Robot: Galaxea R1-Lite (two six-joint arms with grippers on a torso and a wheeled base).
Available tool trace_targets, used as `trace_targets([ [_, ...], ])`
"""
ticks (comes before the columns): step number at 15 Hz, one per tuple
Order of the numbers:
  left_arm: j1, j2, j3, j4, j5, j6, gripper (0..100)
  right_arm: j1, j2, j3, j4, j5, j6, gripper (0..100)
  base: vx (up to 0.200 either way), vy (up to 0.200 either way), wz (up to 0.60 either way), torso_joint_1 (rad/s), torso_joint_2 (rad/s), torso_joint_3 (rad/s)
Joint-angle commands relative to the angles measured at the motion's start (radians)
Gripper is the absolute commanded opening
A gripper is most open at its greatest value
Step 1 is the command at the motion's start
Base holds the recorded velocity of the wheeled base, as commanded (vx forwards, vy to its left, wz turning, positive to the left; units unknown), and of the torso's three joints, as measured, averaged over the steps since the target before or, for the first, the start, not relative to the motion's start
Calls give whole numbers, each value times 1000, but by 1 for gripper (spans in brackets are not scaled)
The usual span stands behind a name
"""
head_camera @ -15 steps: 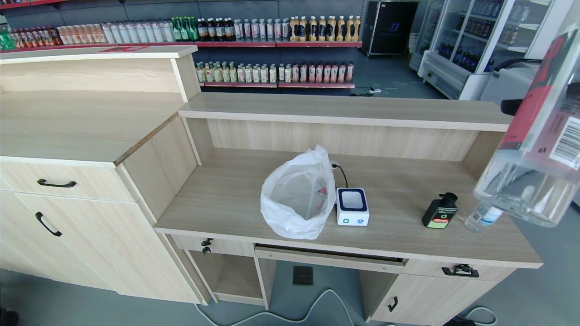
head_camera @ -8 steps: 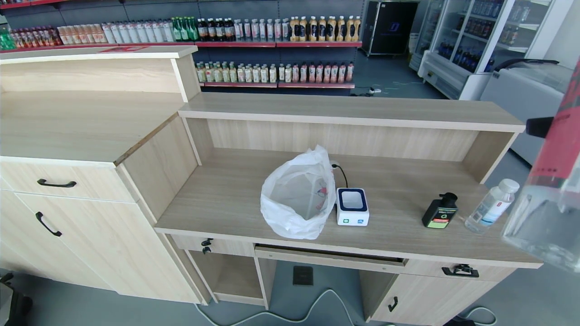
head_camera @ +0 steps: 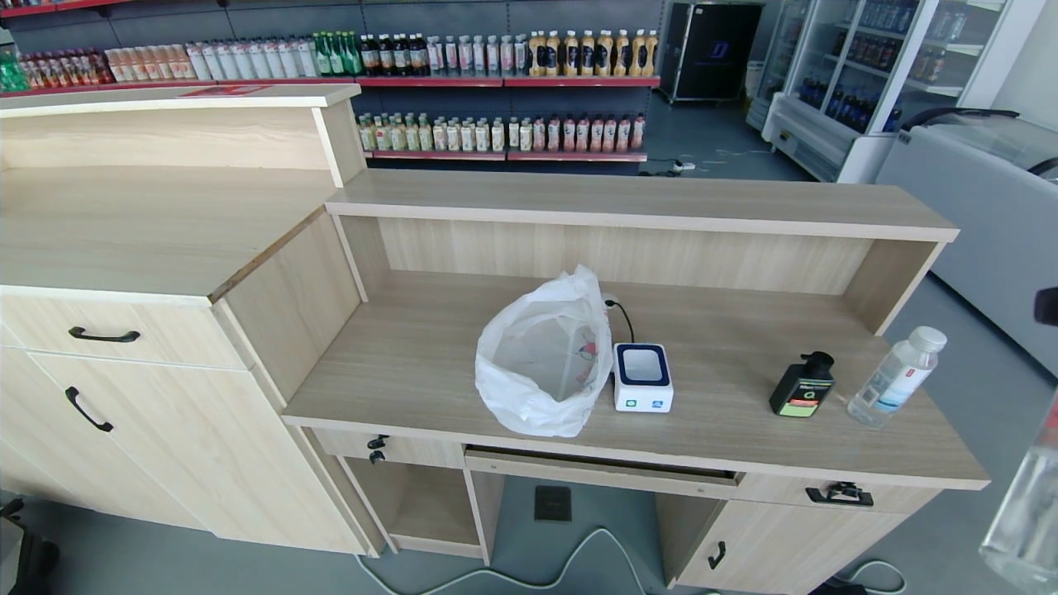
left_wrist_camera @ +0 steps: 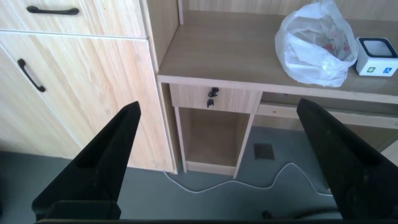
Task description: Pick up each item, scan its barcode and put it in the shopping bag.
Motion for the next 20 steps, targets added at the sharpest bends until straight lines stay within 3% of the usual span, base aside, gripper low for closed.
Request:
trace_targets([
  [1, 0, 0, 0, 0, 0, 0, 100, -2, -16, 18, 0, -1, -3, 0, 0, 0, 0, 0, 0, 0],
  [5, 0, 0, 0, 0, 0, 0, 100, -10, 11, 24, 0, -12, -35, 0, 0, 0, 0, 0, 0, 0],
  [7, 0, 0, 0, 0, 0, 0, 100, -36, 59, 46, 0, -53, -144, 0, 0, 0, 0, 0, 0, 0],
  [20, 0, 0, 0, 0, 0, 0, 100, -28, 28, 64, 37, -58, -145, 0, 0, 0, 0, 0, 0, 0],
])
